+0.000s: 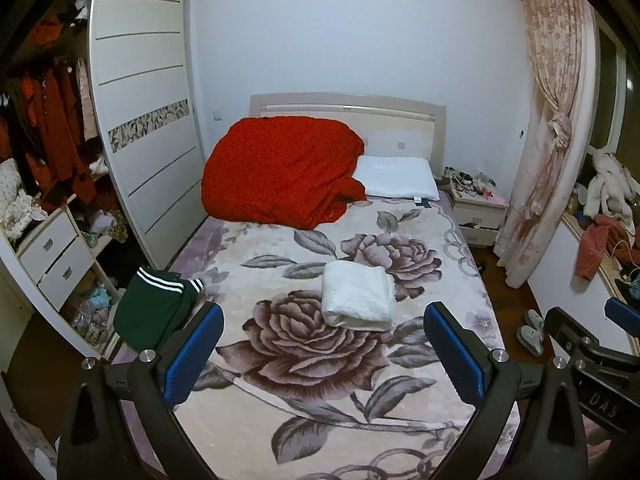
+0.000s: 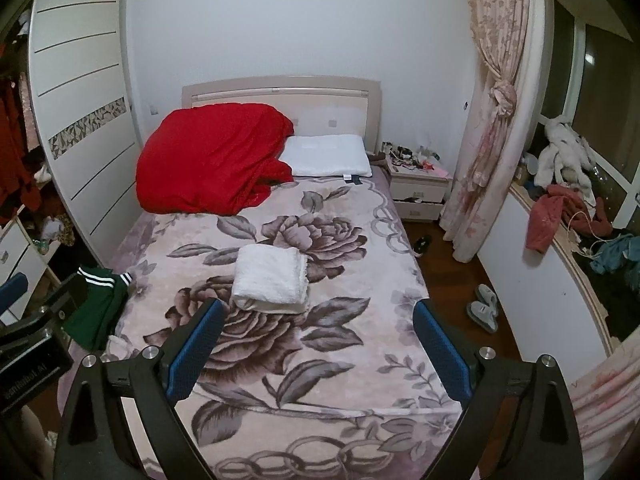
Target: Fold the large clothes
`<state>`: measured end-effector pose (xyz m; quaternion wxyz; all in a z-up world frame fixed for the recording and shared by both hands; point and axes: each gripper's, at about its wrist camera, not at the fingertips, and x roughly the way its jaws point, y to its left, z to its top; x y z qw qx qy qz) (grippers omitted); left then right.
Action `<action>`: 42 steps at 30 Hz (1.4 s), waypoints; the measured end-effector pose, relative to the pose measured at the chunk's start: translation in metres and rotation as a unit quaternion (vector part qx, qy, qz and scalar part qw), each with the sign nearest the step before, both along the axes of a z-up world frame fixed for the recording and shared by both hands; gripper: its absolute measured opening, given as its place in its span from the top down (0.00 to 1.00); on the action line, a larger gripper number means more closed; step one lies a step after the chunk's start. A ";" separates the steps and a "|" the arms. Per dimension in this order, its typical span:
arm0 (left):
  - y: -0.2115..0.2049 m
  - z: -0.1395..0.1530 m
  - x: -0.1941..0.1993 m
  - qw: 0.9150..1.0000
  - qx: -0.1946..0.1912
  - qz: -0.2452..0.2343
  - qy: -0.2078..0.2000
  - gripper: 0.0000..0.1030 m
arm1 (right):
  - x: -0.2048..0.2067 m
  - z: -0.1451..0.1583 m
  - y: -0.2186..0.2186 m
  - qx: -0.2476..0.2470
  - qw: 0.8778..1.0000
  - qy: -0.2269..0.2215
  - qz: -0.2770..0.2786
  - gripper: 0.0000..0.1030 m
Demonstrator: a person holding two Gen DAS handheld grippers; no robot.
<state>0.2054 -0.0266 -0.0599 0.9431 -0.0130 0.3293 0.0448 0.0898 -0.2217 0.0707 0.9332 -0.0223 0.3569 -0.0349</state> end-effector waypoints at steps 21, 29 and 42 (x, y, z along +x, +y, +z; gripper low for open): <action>0.002 0.005 -0.013 1.000 0.002 0.006 -0.015 0.00 | -0.008 0.015 0.004 -0.008 1.000 -0.021 0.013 0.05; -0.001 0.009 -0.016 1.000 0.003 0.011 -0.016 0.00 | -0.009 0.021 0.006 -0.007 1.000 -0.024 0.015 0.04; -0.006 0.011 -0.018 1.000 0.005 0.013 -0.015 0.00 | -0.021 0.021 0.009 -0.002 1.000 -0.024 0.015 0.04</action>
